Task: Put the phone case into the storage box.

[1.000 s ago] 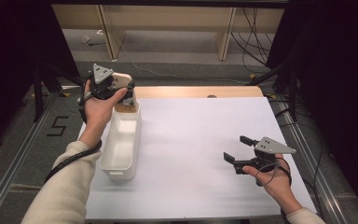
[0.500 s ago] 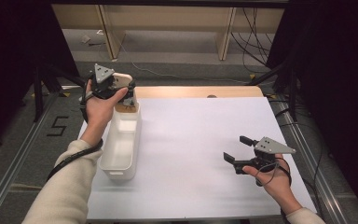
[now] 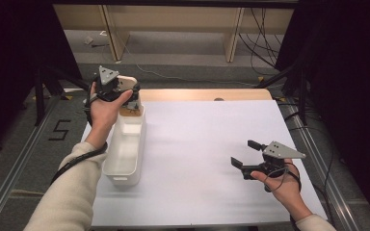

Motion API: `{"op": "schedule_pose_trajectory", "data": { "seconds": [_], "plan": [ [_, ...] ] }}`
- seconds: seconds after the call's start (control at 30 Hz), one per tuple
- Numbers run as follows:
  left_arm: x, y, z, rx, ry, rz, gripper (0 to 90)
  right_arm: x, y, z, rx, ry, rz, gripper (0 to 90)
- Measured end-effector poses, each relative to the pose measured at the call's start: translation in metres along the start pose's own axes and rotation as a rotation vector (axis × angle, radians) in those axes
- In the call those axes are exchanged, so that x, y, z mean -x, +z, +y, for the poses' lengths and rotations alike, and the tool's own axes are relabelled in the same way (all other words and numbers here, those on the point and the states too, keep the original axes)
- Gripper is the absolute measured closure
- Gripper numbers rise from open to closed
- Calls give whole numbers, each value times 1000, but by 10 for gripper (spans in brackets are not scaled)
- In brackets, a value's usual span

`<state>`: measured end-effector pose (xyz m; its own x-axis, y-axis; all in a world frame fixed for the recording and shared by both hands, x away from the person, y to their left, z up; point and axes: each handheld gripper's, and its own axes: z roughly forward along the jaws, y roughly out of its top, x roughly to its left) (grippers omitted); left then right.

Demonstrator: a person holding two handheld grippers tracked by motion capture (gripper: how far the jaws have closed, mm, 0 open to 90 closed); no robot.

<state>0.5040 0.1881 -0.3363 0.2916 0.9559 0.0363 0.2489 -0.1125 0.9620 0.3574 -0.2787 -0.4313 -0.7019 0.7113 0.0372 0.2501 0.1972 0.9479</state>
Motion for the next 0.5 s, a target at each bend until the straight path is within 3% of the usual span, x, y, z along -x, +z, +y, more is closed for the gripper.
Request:
{"op": "schedule_pose_trajectory", "data": {
  "seconds": [0.5],
  "plan": [
    [0,5,-2,-11,3,3,105,0,-1,0,4,1,-1,89]
  ]
}}
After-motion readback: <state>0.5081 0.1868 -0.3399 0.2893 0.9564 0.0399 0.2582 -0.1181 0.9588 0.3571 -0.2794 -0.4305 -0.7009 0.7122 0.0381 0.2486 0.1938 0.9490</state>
